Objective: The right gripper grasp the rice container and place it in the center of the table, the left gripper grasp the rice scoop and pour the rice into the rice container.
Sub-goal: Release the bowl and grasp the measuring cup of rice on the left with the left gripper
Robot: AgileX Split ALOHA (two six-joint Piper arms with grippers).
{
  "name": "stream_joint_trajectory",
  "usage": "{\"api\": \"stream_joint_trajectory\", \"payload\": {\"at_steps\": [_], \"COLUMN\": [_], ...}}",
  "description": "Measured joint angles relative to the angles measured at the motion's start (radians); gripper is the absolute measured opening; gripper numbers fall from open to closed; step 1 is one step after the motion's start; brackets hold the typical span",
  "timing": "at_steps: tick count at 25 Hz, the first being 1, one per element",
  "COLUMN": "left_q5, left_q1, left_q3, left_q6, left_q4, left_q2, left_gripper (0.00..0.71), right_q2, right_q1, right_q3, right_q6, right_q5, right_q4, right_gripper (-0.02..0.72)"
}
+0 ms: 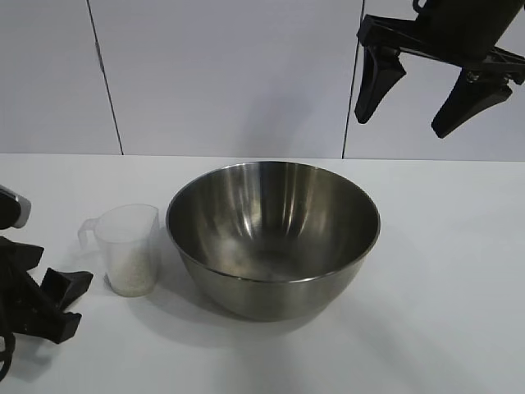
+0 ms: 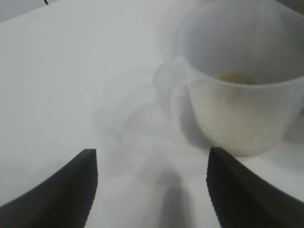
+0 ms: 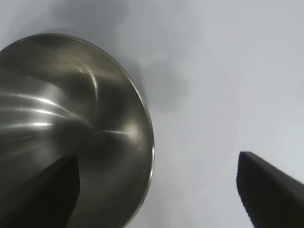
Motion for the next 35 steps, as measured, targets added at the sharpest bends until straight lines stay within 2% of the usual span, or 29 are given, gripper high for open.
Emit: {"api": "stream_joint_trajectory", "payload": {"at_steps": [10, 21, 26, 30, 32, 34, 35], "left_q5": [-0.001, 0.0, 0.0, 0.0, 0.001, 0.001, 0.001], "left_q1": [0.003, 0.003, 0.003, 0.003, 0.003, 0.003, 0.003], "left_q3": [-0.086, -0.157, -0.185, -0.202, -0.202, -0.202, -0.202], "left_q6": [-0.013, -0.015, -0.043, -0.061, -0.064, -0.065, -0.068], "left_q4": [-0.035, -0.046, -0.046, -0.046, -0.046, -0.045, -0.045], "left_q2": [0.069, 0.076, 0.076, 0.073, 0.057, 0.034, 0.022], "left_gripper": [0.477, 0.476, 0.444, 0.368, 0.277, 0.138, 0.093], "right_q2": [0.0, 0.0, 0.0, 0.0, 0.0, 0.0, 0.001], "right_q1": [0.0, 0.0, 0.0, 0.0, 0.0, 0.0, 0.0], "right_q3": [0.0, 0.0, 0.0, 0.0, 0.0, 0.0, 0.0], "right_q6": [0.0, 0.002, 0.002, 0.004, 0.004, 0.004, 0.004], "right_q5": [-0.001, -0.001, -0.001, -0.002, -0.002, -0.005, -0.005], "right_q4": [0.0, 0.003, 0.003, 0.003, 0.003, 0.003, 0.003], "right_gripper": [0.622, 0.622, 0.622, 0.622, 0.622, 0.622, 0.622]}}
